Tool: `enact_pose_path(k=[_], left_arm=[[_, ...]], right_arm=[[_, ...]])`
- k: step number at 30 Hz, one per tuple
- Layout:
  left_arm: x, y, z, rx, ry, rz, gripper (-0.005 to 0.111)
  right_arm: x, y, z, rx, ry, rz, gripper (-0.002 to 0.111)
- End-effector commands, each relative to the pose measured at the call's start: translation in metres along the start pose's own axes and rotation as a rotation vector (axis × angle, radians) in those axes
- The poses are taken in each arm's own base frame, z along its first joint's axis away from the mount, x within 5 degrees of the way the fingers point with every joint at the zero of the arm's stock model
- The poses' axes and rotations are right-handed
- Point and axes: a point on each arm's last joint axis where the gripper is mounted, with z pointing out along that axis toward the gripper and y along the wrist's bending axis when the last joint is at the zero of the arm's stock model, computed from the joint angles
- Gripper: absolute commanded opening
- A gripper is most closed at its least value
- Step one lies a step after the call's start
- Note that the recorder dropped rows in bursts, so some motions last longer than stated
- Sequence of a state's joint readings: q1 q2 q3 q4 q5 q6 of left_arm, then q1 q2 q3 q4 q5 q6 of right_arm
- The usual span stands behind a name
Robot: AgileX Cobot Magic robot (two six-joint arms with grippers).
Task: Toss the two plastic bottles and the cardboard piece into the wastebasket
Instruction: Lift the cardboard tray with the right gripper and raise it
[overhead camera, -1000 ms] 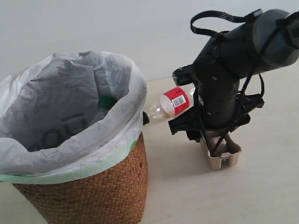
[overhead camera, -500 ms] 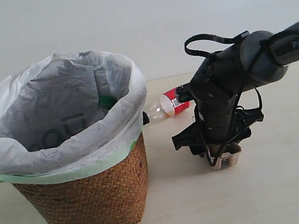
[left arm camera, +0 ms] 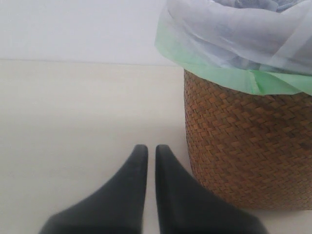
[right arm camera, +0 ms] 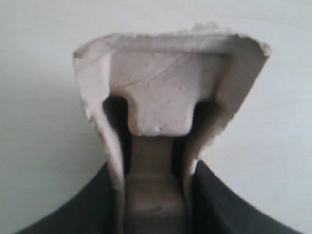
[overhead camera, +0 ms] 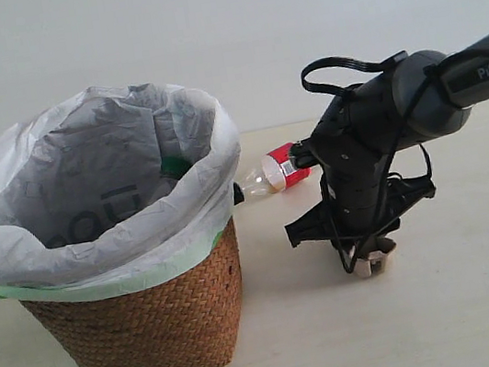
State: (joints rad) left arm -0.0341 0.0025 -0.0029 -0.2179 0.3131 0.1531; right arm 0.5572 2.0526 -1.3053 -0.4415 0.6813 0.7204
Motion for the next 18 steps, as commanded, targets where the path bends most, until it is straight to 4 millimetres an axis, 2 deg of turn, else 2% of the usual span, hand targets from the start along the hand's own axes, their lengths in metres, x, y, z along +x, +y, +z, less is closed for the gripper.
enact_pose_path(k=[1,4,7,13,18], left_arm=[[0.001,0.0,0.0,-0.004,-0.001,-0.008,0.006],[0.001,0.0,0.0,-0.004,-0.001,-0.008,0.006],[0.001,0.0,0.0,-0.004,-0.001,-0.008,0.006],[0.001,0.0,0.0,-0.004,-0.001,-0.008,0.006],[0.001,0.0,0.0,-0.004,-0.001,-0.008,0.006]], right_arm=[[0.002,-0.002,0.0,0.019,0.019,-0.034,0.001],[0.001,-0.004,-0.006,0.02,0.013,-0.058,0.001],[-0.004,-0.007,-0.021,0.015,-0.017,-0.065,0.001],[-0.01,-0.018,-0.067,-0.006,-0.086,-0.097,0.001],[-0.009,-0.028,-0.114,-0.073,-0.152,-0.114,0.001]])
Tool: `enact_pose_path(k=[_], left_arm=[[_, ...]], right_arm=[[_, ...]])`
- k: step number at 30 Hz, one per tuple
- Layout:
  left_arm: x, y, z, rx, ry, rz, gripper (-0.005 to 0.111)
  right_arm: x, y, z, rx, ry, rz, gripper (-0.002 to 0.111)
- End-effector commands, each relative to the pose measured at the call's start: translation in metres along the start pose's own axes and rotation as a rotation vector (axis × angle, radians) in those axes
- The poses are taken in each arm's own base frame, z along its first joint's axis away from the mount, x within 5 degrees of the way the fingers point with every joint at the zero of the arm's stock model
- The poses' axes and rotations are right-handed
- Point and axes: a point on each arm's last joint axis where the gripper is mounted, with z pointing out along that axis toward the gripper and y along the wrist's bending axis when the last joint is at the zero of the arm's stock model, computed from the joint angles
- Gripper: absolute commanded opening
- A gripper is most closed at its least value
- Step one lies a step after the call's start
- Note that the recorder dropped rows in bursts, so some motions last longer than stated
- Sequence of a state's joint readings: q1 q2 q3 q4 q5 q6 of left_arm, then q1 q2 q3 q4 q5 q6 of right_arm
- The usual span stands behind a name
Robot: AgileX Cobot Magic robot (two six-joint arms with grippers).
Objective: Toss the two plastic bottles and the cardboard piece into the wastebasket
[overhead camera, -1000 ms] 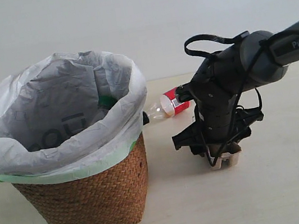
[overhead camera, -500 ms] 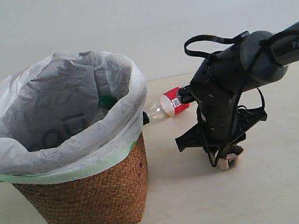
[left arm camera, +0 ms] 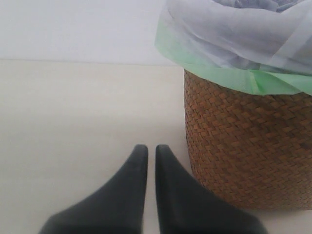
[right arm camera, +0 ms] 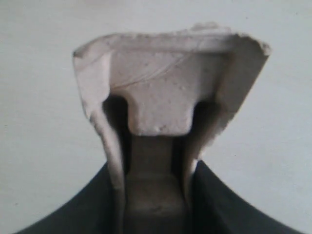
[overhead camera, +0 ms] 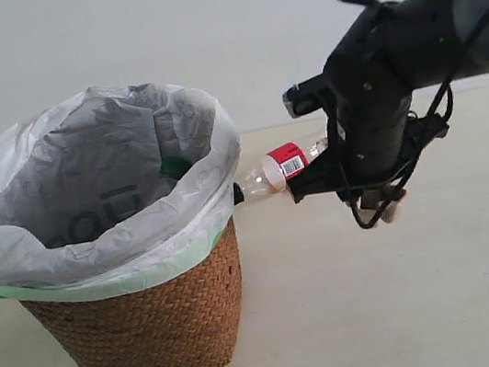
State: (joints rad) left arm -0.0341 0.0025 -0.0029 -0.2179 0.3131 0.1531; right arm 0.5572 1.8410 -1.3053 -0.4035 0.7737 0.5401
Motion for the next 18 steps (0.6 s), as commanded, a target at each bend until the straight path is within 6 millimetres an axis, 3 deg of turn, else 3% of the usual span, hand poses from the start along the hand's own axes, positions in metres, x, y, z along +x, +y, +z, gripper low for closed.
enact_pose_path(k=[1,6,13,18], left_arm=[[0.001,0.0,0.0,-0.004,-0.001,-0.008,0.006],[0.001,0.0,0.0,-0.004,-0.001,-0.008,0.006],[0.001,0.0,0.0,-0.004,-0.001,-0.008,0.006],[0.001,0.0,0.0,-0.004,-0.001,-0.008,0.006]], right_arm=[[0.003,-0.008,-0.043,-0.066,-0.067,-0.017,0.001],[0.031,-0.011,-0.06,-0.186,-0.175,0.008,0.001],[0.079,-0.03,-0.085,-0.202,-0.212,0.002,0.001],[0.098,-0.041,-0.107,-0.226,-0.315,0.008,0.001]])
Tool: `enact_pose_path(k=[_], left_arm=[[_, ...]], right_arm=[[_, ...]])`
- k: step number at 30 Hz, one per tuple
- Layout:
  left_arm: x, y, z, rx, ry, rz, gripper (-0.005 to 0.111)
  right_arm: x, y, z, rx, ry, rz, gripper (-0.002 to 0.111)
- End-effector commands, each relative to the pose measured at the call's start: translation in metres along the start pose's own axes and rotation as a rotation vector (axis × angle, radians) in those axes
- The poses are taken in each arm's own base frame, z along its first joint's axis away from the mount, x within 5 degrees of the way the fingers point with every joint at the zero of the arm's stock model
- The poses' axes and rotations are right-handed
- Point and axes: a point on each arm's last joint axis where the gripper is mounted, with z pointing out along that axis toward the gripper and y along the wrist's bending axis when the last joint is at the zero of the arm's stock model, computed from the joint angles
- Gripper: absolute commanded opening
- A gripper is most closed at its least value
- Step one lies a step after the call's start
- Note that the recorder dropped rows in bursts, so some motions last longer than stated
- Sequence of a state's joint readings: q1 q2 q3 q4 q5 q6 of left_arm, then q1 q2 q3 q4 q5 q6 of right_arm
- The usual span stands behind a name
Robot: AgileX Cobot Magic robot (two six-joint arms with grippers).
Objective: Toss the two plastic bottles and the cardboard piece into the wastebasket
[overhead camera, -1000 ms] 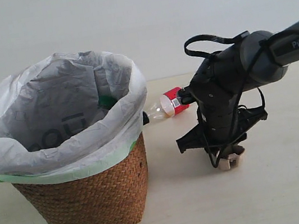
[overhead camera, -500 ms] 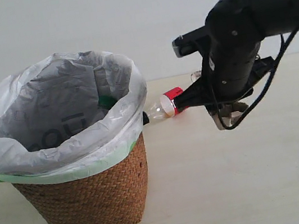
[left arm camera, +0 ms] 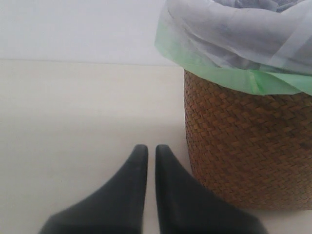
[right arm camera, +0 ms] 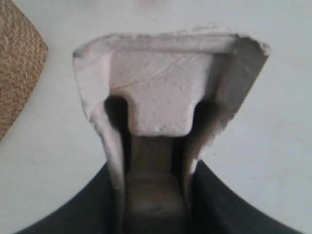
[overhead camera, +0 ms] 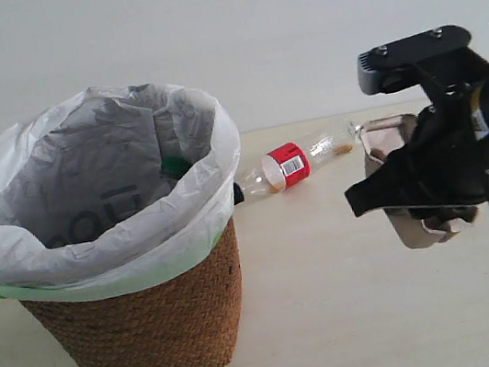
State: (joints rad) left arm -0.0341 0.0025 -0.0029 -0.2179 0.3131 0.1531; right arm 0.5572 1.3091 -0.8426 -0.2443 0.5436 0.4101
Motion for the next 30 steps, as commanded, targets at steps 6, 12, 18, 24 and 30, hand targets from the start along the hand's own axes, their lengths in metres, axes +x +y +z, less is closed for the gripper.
enact_pose_path(k=[6,12,18,24,30], left_arm=[[0.001,0.0,0.0,-0.004,-0.001,-0.008,0.006],[0.001,0.0,0.0,-0.004,-0.001,-0.008,0.006],[0.001,0.0,0.0,-0.004,-0.001,-0.008,0.006],[0.001,0.0,0.0,-0.004,-0.001,-0.008,0.006],[0.001,0.0,0.0,-0.004,-0.001,-0.008,0.006]], right_arm=[[0.006,-0.006,-0.031,-0.011,-0.121,-0.025,0.001],[0.0,-0.027,-0.026,0.09,-0.151,0.036,0.001],[0.006,-0.089,-0.029,0.291,-0.079,0.141,0.001],[0.015,-0.12,-0.033,0.379,-0.036,0.26,0.001],[-0.007,-0.071,0.001,0.088,-0.094,0.174,0.002]])
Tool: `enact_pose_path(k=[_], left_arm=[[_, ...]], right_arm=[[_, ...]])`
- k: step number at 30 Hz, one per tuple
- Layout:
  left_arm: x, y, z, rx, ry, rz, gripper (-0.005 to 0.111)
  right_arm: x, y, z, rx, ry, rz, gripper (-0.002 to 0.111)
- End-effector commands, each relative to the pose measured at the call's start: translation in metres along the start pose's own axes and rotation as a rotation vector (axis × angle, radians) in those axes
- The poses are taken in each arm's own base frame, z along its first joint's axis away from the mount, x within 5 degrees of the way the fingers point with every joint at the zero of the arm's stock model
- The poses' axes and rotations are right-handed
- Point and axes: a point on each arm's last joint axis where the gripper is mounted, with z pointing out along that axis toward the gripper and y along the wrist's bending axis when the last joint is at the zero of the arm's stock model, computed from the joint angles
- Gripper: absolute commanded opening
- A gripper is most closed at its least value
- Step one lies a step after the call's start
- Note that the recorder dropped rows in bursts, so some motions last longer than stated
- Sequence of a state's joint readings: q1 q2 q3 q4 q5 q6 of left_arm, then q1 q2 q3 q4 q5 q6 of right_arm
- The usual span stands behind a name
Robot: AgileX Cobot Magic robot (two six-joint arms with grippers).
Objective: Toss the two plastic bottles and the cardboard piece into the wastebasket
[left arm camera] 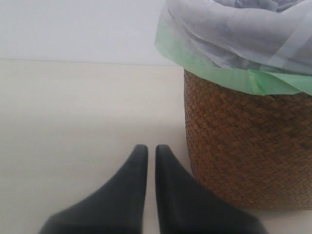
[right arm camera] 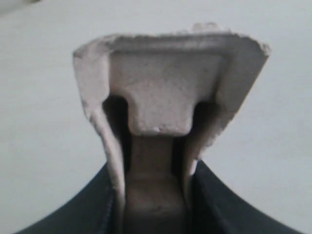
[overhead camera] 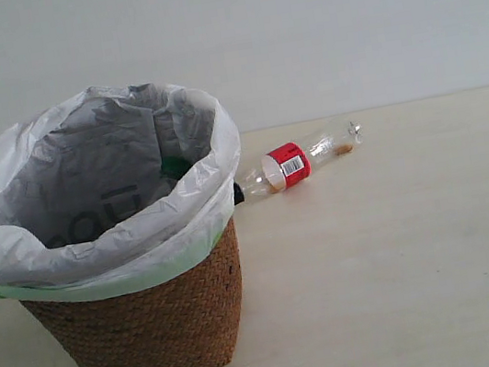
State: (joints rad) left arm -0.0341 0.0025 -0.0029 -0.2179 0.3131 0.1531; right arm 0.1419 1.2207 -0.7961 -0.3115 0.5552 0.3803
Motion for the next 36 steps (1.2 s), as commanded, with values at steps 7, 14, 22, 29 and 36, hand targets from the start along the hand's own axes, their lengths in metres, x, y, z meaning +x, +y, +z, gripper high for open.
enact_pose_path(k=[7,14,22,29,36], left_arm=[[0.001,0.0,0.0,-0.004,-0.001,-0.008,0.006],[0.001,0.0,0.0,-0.004,-0.001,-0.008,0.006],[0.001,0.0,0.0,-0.004,-0.001,-0.008,0.006],[0.001,0.0,0.0,-0.004,-0.001,-0.008,0.006],[0.001,0.0,0.0,-0.004,-0.001,-0.008,0.006]], right_arm=[[-0.091,0.176,-0.065,-0.761,-0.074,-0.019,0.063],[-0.13,0.208,-0.116,-0.858,-0.123,-0.133,0.057],[-0.128,0.175,-0.086,-0.377,-0.064,-0.213,0.063],[-0.13,0.148,-0.045,-0.128,0.026,-0.077,0.063],[-0.119,0.148,0.028,-0.168,0.119,0.047,0.063]])
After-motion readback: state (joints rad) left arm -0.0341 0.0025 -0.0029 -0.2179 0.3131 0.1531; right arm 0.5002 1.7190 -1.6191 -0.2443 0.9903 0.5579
